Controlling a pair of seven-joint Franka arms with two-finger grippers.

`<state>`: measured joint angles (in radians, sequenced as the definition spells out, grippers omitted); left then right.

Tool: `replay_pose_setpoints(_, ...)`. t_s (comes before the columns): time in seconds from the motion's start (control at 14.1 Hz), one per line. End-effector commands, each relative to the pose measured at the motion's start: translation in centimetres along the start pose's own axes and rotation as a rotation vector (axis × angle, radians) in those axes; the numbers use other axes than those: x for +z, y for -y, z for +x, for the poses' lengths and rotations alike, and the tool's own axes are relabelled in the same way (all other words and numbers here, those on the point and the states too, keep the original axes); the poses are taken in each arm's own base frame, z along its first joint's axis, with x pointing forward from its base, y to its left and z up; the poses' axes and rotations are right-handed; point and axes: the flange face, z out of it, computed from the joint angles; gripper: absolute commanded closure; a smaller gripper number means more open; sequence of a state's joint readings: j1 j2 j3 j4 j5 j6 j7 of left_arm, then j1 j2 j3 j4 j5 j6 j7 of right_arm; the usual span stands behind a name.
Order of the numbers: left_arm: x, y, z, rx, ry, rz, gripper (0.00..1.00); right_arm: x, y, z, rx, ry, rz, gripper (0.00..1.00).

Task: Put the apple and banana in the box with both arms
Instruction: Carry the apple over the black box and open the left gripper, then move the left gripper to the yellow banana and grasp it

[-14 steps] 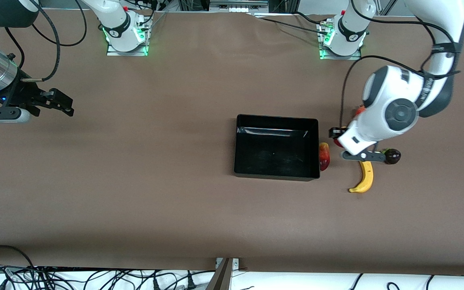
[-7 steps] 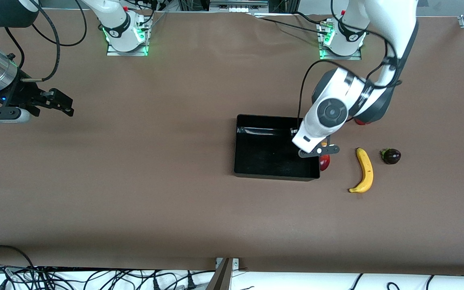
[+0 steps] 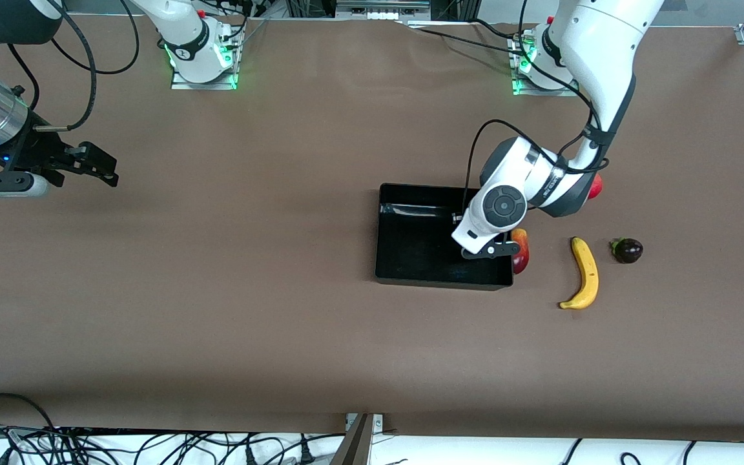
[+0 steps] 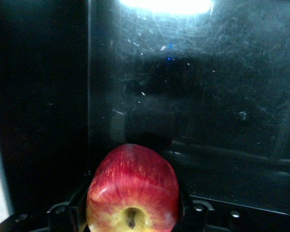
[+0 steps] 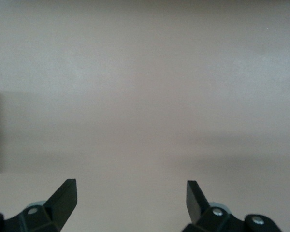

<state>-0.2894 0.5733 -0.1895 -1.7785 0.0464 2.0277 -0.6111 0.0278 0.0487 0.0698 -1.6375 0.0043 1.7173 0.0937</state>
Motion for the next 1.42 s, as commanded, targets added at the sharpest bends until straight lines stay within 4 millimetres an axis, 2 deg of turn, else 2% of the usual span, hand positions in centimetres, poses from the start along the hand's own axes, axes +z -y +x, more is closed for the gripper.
replay_pose_setpoints(0.0, -0.1, -0.5, 0.4, 0.003, -0.014, 0.015, 0.27, -0.4, -0.1, 0.4, 0.010, -0.008, -0.007, 0.00)
replay_pose_setpoints(0.07, 0.0, -0.4, 0.5, 0.009, -0.011, 0.015, 0.00, -0.4, -0.1, 0.4, 0.010, -0.008, -0.007, 0.00)
replay_pose_setpoints(0.21, -0.1, 0.1, 0.8, 0.003, -0.002, 0.011, 0.00, -0.4, -0.1, 0.4, 0.010, -0.008, -0.007, 0.00)
replay_pose_setpoints(0.42, -2.8, 0.7, 0.8, -0.005, -0.021, 0.005, 0.00, -0.4, -0.1, 0.4, 0.010, -0.008, -0.007, 0.00)
replay_pose_setpoints(0.57, -7.6, 1.9, 1.5, -0.024, -0.028, 0.020, 0.00, -0.4, -0.1, 0.4, 0.012, -0.008, -0.007, 0.00)
replay_pose_setpoints(0.64, -10.8, 3.3, 2.4, -0.036, -0.023, 0.021, 0.00, -0.4, -0.1, 0.4, 0.010, -0.008, -0.007, 0.00)
replay_pose_setpoints(0.71, -13.0, 5.6, 3.4, -0.026, -0.006, 0.018, 0.00, -0.4, -0.1, 0.4, 0.010, -0.008, -0.007, 0.00)
replay_pose_setpoints(0.78, -14.2, 8.4, 4.8, 0.003, -0.010, 0.000, 0.00, -0.4, -0.1, 0.3, 0.010, -0.007, -0.007, 0.00)
replay_pose_setpoints(0.85, -14.4, 11.6, 6.2, 0.048, -0.009, -0.009, 0.00, -0.4, -0.1, 0.3, 0.010, -0.006, -0.007, 0.00)
replay_pose_setpoints(0.92, -13.6, 14.6, 7.7, 0.107, -0.005, -0.002, 0.00, -0.4, -0.1, 0.4, 0.010, -0.008, -0.007, 0.00)
replay_pose_setpoints(1.06, -12.0, 19.3, 10.5, 0.201, -0.044, 0.037, 0.00, -0.4, -0.2, 0.3, 0.010, -0.006, -0.007, 0.00)
replay_pose_setpoints(1.13, -11.0, 20.2, 11.7, 0.252, -0.098, 0.064, 0.00, -0.4, -0.2, 0.3, 0.010, -0.006, -0.007, 0.00)
replay_pose_setpoints(1.35, -5.3, 23.2, 15.4, 0.355, -0.148, 0.094, 0.00, -0.4, -0.2, 0.4, 0.006, -0.008, -0.008, 0.00)
